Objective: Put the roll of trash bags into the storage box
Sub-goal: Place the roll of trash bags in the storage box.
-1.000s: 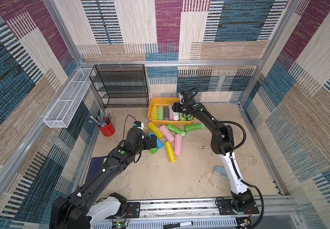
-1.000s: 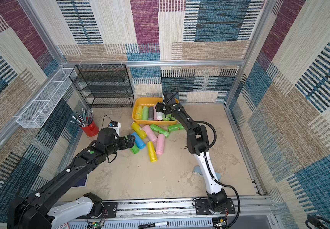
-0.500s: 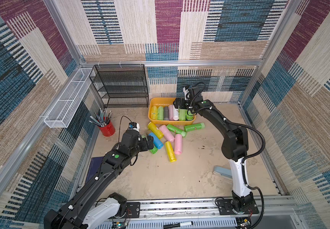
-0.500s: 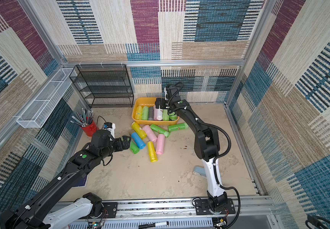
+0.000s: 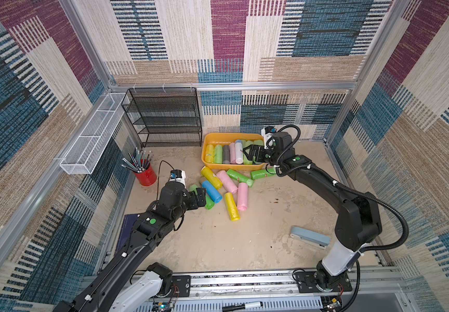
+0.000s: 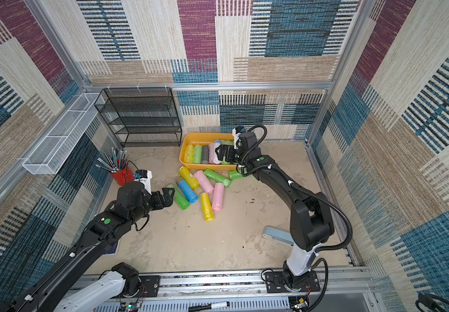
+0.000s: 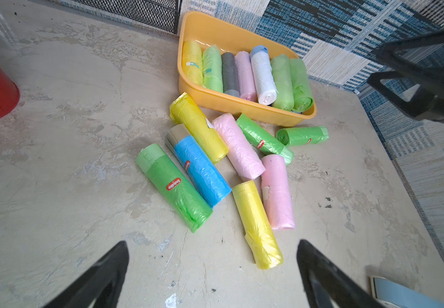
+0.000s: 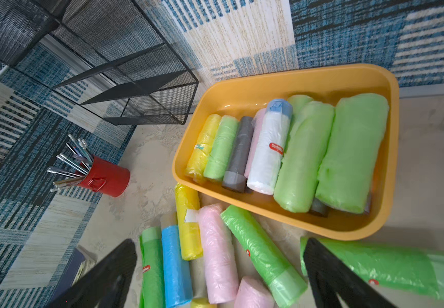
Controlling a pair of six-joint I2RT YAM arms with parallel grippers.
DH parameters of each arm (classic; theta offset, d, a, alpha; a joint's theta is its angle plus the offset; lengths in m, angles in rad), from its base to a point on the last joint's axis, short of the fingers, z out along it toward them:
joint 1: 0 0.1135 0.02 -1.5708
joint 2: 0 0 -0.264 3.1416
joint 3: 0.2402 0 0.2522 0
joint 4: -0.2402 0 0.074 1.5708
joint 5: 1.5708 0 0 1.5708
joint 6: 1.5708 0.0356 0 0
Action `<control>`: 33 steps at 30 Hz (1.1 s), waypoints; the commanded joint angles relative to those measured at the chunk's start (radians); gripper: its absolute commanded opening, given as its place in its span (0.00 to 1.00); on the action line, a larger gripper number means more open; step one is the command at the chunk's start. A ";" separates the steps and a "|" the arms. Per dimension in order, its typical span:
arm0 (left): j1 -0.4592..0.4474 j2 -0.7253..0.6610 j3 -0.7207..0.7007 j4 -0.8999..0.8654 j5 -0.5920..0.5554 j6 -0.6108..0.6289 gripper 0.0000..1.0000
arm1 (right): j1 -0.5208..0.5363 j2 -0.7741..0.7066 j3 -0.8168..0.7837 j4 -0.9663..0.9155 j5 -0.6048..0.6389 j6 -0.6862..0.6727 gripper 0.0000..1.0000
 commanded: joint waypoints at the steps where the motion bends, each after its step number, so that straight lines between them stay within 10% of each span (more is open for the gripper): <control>1: 0.000 0.000 -0.012 0.032 0.037 0.002 0.98 | -0.001 -0.071 -0.087 0.087 -0.011 0.049 0.99; 21: -0.001 0.119 -0.022 0.149 0.226 -0.024 0.96 | -0.002 -0.399 -0.674 0.261 -0.058 0.249 0.99; 33: -0.018 0.278 -0.029 0.281 0.309 -0.084 0.95 | -0.001 -0.344 -0.778 0.323 -0.117 0.280 0.99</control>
